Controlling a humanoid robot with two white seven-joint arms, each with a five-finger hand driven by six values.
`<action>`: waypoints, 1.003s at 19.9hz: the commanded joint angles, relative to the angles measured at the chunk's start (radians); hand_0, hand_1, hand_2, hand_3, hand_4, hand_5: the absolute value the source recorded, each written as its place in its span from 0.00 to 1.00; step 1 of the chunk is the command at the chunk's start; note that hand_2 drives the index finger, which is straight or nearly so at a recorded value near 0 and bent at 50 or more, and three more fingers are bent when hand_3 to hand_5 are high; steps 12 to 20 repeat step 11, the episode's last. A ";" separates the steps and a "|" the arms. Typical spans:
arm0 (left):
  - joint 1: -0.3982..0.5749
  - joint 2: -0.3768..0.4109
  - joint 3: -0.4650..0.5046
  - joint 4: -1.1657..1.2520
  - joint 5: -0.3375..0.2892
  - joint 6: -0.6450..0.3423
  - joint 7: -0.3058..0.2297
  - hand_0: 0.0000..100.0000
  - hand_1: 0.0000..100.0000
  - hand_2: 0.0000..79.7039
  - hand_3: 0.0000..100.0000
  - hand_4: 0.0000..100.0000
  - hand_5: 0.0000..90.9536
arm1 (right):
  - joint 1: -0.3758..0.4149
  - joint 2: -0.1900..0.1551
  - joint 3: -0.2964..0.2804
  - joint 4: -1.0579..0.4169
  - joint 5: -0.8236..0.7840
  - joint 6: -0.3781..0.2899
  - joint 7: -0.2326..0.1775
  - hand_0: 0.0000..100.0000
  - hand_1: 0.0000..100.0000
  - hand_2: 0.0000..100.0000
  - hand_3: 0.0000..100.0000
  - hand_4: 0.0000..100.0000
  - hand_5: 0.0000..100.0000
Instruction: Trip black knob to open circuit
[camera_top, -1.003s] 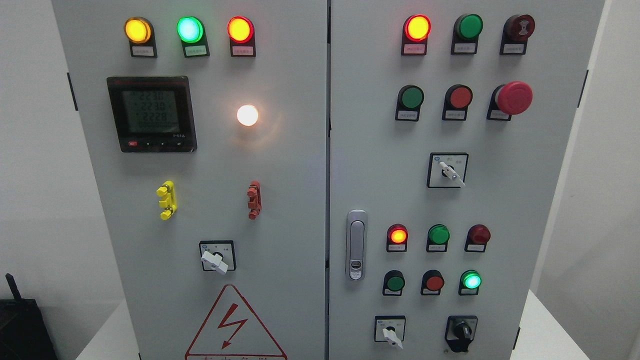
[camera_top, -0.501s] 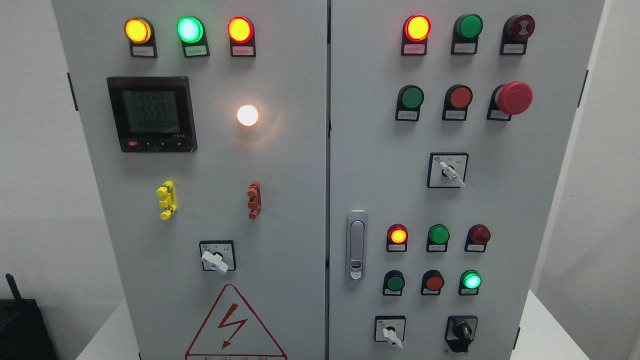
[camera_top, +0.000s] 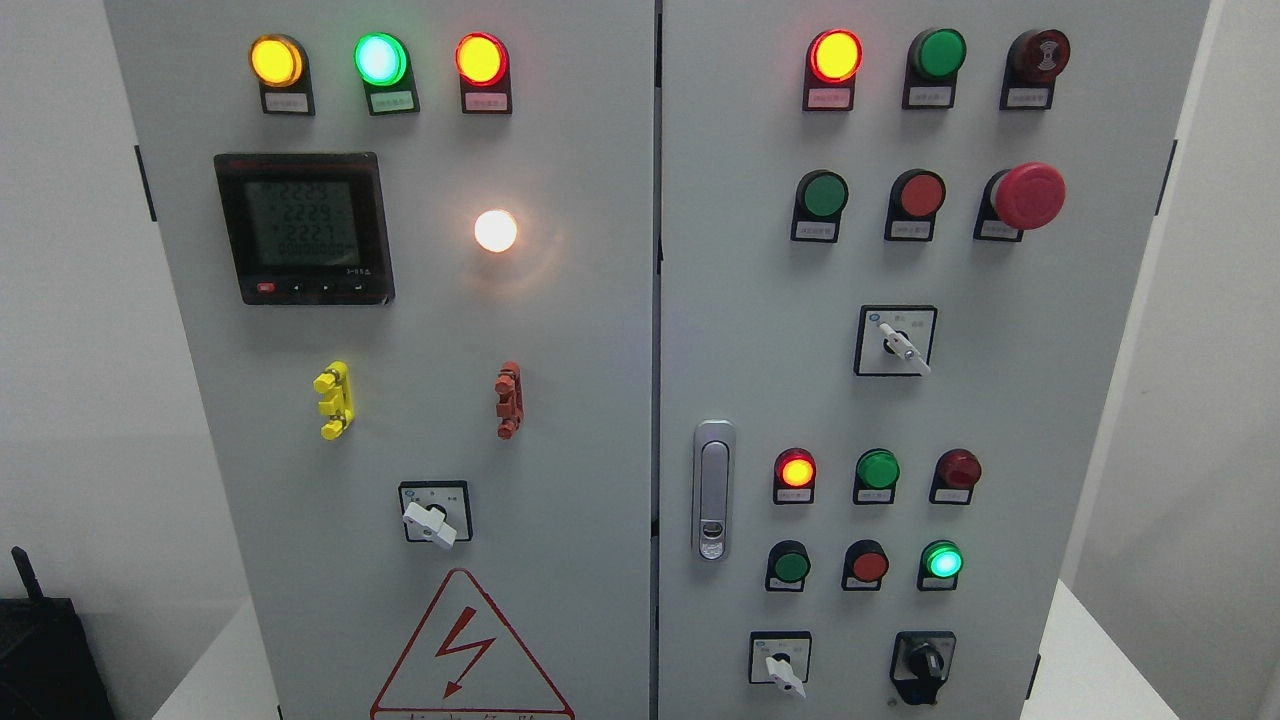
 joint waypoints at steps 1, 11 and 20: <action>0.000 0.000 0.000 -0.025 0.000 0.000 0.000 0.12 0.39 0.00 0.00 0.00 0.00 | 0.006 0.000 -0.013 -0.008 0.000 0.000 0.000 0.00 0.00 0.00 0.02 0.00 0.00; 0.000 0.000 0.000 -0.025 0.000 0.002 0.000 0.12 0.39 0.00 0.00 0.00 0.00 | 0.007 0.000 -0.012 -0.008 0.000 0.001 -0.001 0.00 0.00 0.00 0.01 0.00 0.00; 0.000 0.000 0.000 -0.025 0.000 0.002 0.000 0.12 0.39 0.00 0.00 0.00 0.00 | 0.007 0.000 -0.012 -0.008 0.000 0.001 -0.001 0.00 0.00 0.00 0.01 0.00 0.00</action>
